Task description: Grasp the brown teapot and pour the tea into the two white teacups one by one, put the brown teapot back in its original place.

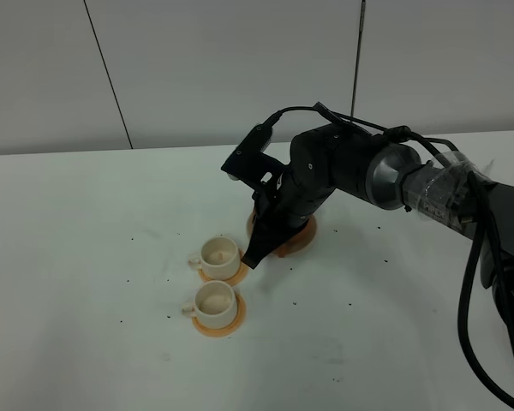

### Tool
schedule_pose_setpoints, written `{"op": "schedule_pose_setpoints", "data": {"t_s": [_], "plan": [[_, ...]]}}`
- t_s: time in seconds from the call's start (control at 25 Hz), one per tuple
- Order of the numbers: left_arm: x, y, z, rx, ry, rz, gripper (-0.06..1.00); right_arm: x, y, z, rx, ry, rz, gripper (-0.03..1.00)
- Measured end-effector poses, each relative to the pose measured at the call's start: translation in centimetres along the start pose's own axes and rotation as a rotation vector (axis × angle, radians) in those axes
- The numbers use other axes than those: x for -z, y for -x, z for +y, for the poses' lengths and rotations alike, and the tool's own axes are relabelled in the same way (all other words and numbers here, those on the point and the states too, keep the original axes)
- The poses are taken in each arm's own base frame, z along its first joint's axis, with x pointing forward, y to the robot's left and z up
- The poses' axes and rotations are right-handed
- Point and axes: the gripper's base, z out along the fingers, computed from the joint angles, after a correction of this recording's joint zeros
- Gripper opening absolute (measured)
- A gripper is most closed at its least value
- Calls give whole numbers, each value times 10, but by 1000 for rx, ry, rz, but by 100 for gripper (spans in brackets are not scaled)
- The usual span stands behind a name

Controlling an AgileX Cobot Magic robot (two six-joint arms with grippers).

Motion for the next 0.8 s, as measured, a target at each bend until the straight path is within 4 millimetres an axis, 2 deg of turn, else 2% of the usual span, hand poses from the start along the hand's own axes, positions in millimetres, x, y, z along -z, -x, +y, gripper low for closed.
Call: {"op": "schedule_pose_setpoints", "data": {"t_s": [0.12,0.24,0.52,0.64,0.8], "plan": [[0,0,0,0,0,0,23,5,3,0,-11,4,-15,2],[0,0,0,0,0,0,23,19,9,-1,-13,-5,-45,2],[0,0,0,0,0,0,23,77,27,-2,-138,-29,-106,5],[0,0,0,0,0,0,23,94,21,-3,-207,-54,-17,11],[0,0,0,0,0,0,23,98,4,-9,-335,-77,121,26]]}}
